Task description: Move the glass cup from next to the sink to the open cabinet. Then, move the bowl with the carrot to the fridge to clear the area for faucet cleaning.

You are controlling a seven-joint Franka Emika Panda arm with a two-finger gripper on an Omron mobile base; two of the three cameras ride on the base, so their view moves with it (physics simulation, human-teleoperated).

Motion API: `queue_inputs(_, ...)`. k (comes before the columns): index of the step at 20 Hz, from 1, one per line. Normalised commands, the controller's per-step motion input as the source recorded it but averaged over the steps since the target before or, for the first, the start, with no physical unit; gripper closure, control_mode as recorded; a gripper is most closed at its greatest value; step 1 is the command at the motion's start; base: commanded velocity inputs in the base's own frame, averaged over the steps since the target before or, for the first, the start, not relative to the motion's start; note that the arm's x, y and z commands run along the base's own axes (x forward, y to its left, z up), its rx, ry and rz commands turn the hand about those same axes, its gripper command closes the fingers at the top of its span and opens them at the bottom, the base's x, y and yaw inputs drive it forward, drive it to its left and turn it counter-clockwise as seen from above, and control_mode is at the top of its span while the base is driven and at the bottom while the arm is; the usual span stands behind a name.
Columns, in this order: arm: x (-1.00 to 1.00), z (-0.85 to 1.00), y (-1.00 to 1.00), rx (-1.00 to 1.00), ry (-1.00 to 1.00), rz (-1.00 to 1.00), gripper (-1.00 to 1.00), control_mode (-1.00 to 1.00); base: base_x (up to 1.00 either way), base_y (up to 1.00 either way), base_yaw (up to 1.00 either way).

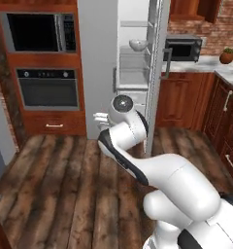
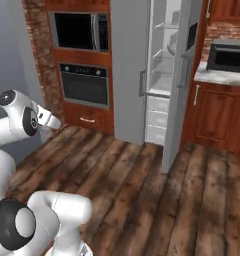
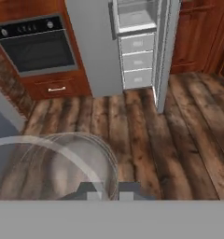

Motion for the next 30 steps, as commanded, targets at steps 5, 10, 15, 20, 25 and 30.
queue_inputs(5, 0.0, 0.0, 0.0, 0.0, 0.0, 0.0, 1.0, 1.0, 0.09, -0.04, -0.56)
queue_inputs(10, 0.0, 0.0, 0.0, 0.0, 0.0, 0.0, 1.0, 1.0, 0.21, -0.54, -0.14)
queue_inputs(15, 0.0, 0.0, 0.0, 0.0, 0.0, 0.0, 1.0, 1.0, 0.27, -1.0, -0.09)
queue_inputs(20, 0.0, 0.0, 0.0, 0.0, 0.0, 0.0, 1.0, 1.0, 0.42, -0.98, -0.01)
queue_inputs(25, 0.0, 0.0, 0.0, 0.0, 0.0, 0.0, 1.0, 1.0, 1.0, -0.17, -0.08)
queue_inputs(30, 0.0, 0.0, 0.0, 0.0, 0.0, 0.0, 1.0, 1.0, 1.0, 0.0, -0.18)
